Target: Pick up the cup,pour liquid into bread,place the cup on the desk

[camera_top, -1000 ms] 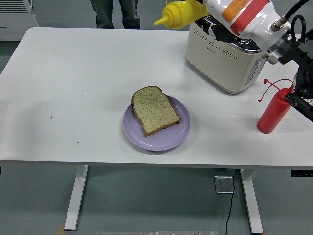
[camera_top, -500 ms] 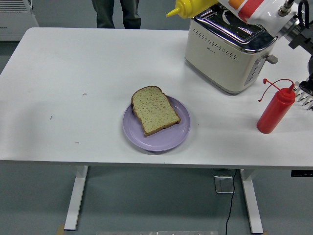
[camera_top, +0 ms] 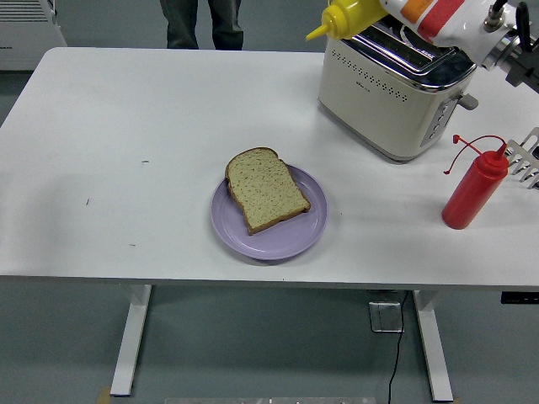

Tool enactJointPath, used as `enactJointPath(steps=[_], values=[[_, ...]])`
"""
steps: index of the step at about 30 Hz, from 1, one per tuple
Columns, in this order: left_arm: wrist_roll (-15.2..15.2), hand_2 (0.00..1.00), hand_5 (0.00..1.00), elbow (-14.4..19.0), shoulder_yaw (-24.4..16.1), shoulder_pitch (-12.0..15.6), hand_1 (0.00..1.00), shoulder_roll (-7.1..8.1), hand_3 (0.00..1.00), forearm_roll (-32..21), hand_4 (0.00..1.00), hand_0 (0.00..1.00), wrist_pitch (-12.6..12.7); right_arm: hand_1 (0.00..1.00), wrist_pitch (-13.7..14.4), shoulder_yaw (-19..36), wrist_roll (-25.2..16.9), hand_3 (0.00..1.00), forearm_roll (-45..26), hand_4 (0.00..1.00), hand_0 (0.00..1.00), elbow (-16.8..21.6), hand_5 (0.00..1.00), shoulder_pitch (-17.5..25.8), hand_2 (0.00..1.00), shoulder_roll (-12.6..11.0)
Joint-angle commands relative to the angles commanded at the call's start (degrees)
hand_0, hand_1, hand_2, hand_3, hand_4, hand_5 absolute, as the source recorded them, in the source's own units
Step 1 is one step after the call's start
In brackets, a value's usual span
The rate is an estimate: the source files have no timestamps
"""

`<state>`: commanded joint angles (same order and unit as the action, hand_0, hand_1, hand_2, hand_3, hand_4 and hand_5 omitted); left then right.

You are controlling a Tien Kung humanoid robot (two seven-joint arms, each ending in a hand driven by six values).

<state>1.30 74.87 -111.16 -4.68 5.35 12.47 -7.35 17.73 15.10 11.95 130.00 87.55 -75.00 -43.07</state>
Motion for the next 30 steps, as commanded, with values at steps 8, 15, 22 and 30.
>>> enactJointPath(steps=[8, 15, 22, 30], values=[[0.05, 0.857, 0.998, -0.02, 0.19, -0.28, 0.818, -0.07, 0.817, -0.02, 0.655, 0.828, -0.03, 0.586, 0.05, -5.46, -0.24, 0.676, 0.00, 0.527, 0.551, 0.19, 0.081, 0.30, 0.572, 0.63], [0.03, 0.859, 0.998, -0.06, 0.14, -0.12, 0.818, -0.09, 0.817, -0.03, 0.655, 0.828, 0.00, 0.586, 0.47, 0.32, 0.14, 0.673, 0.00, 0.518, 0.551, 2.36, 0.072, 1.46, 0.570, 0.68], [0.02, 0.859, 0.998, 0.04, 0.06, -0.07, 0.818, 0.03, 0.817, 0.01, 0.656, 0.828, -0.01, 0.587, -0.23, -0.79, 0.34, 0.672, 0.00, 0.515, 0.553, 1.65, 0.069, 1.02, 0.568, 0.11], [0.00, 0.859, 0.998, -0.16, 0.16, -0.01, 0.818, -0.24, 0.816, -0.07, 0.656, 0.828, -0.01, 0.586, -0.05, -0.59, -0.74, 0.670, 0.00, 0.512, 0.554, 0.88, 0.067, 2.69, 0.569, 1.98]])
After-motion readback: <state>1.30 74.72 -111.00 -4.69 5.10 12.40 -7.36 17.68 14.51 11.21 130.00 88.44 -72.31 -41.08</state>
